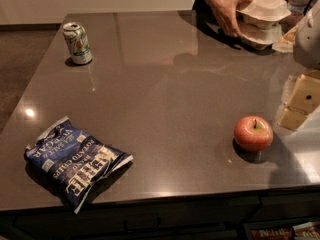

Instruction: Move apple near blue chip bag

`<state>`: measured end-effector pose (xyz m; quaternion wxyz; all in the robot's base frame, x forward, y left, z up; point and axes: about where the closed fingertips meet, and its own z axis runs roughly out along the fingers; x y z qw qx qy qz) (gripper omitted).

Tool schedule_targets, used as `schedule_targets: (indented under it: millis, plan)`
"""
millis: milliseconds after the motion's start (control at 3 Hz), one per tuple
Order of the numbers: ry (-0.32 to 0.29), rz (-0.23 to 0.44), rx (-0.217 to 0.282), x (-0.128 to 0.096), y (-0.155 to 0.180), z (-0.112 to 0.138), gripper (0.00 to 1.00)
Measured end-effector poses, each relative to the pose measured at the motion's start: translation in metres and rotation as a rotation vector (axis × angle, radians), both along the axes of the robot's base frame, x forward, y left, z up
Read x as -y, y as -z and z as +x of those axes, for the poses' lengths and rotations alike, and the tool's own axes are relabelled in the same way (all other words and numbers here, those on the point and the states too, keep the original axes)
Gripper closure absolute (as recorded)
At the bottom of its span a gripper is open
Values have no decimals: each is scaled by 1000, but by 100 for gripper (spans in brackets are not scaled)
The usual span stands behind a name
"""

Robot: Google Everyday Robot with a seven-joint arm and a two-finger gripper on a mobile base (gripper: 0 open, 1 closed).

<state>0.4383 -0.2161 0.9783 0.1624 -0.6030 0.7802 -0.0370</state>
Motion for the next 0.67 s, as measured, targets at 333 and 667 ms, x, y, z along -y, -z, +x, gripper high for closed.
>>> schedule_targets:
  millis: [333,667]
  plan:
    - [-3,-4,2,-2,1,1,0]
    - [-90,-12,-23,-20,42,21,0]
